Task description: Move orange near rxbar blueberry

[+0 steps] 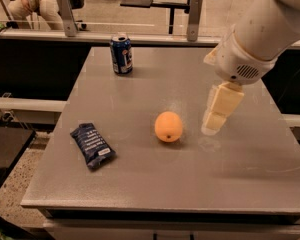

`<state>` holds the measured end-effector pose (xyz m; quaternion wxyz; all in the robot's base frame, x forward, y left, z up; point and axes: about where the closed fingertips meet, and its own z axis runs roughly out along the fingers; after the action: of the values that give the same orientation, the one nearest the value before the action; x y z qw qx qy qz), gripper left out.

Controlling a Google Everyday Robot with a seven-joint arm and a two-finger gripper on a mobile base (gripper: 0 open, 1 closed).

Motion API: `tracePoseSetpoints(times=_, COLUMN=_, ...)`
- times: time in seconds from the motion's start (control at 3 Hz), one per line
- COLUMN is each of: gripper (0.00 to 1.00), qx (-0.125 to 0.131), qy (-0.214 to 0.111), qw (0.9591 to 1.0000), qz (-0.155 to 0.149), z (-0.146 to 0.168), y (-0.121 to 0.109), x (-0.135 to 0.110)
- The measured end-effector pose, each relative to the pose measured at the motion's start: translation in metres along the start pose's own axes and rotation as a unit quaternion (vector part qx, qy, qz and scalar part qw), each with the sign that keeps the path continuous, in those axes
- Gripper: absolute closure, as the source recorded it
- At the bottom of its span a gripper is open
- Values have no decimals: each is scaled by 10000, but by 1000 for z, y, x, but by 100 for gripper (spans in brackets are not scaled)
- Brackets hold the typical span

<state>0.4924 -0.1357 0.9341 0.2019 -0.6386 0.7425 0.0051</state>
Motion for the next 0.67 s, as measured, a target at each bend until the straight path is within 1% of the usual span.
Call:
tracePoseSetpoints(times=0.33, gripper=0, qx=-167, qy=-125, qw=9997, qz=-113, z=32, y=1, x=-13)
tracePoseSetpoints(times=0.67, gripper=0, qx=-359, qy=-232, qw=9989, qz=-199, z=61, y=8, x=-25)
